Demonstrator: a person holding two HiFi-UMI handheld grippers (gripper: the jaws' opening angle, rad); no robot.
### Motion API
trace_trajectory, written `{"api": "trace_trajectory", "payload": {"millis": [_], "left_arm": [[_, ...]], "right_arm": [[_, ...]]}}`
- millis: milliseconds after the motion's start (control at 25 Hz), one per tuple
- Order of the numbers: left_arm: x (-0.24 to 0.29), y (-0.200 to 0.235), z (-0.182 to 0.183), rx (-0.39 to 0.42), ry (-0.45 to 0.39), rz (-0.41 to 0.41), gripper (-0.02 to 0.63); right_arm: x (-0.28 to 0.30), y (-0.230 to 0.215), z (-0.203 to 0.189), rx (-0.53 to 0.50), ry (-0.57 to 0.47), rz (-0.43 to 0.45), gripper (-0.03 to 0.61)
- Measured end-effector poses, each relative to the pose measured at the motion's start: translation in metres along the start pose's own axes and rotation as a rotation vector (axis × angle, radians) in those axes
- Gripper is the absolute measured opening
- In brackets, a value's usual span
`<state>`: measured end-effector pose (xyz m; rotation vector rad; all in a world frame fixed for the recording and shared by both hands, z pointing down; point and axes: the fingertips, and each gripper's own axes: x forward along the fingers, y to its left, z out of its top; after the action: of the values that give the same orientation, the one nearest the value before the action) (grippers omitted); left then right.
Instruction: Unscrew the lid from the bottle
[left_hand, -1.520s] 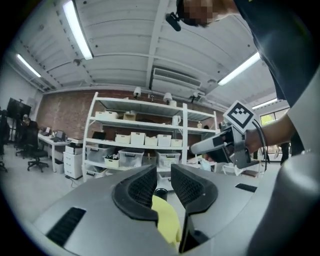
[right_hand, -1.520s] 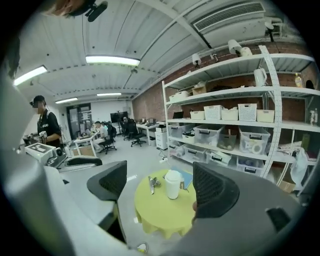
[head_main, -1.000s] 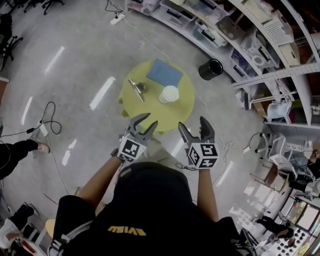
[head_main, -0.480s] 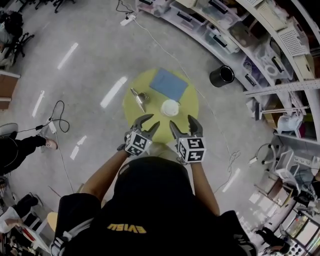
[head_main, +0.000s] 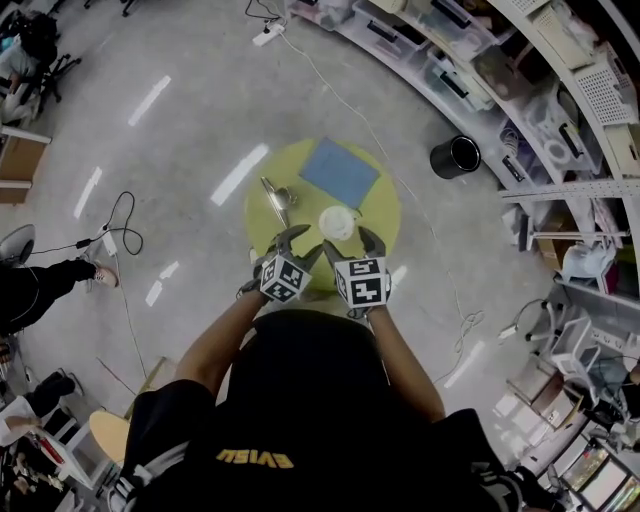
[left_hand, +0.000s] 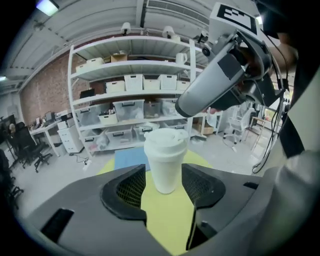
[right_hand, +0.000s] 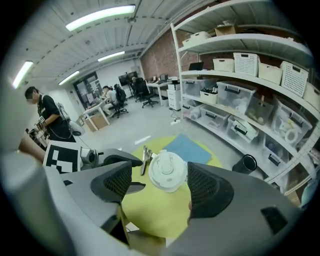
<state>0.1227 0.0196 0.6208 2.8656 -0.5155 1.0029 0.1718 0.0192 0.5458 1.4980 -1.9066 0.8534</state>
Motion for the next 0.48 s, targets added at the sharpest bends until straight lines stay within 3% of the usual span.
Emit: {"api": "trace_trajectory", "payload": {"millis": [240, 360, 480], "left_arm": [[0.035, 0.011, -0.023, 0.043, 0.047, -0.050, 0.323], [0.049, 0.014, -0.027, 0.031, 0.015, -0.083, 0.356], [0.060, 0.015, -0.027, 0.069, -0.036, -0.108, 0.357]], "right_arm": [[0.034, -0.013, -0.002, -0.040, 0.151, -0.045, 0.350], [0.048, -0.010, -0.004, -0.048, 0.209, -0.053, 0.350], [0.058, -0.004, -0.008, -0.028, 0.252, -0.053, 0.350]]}}
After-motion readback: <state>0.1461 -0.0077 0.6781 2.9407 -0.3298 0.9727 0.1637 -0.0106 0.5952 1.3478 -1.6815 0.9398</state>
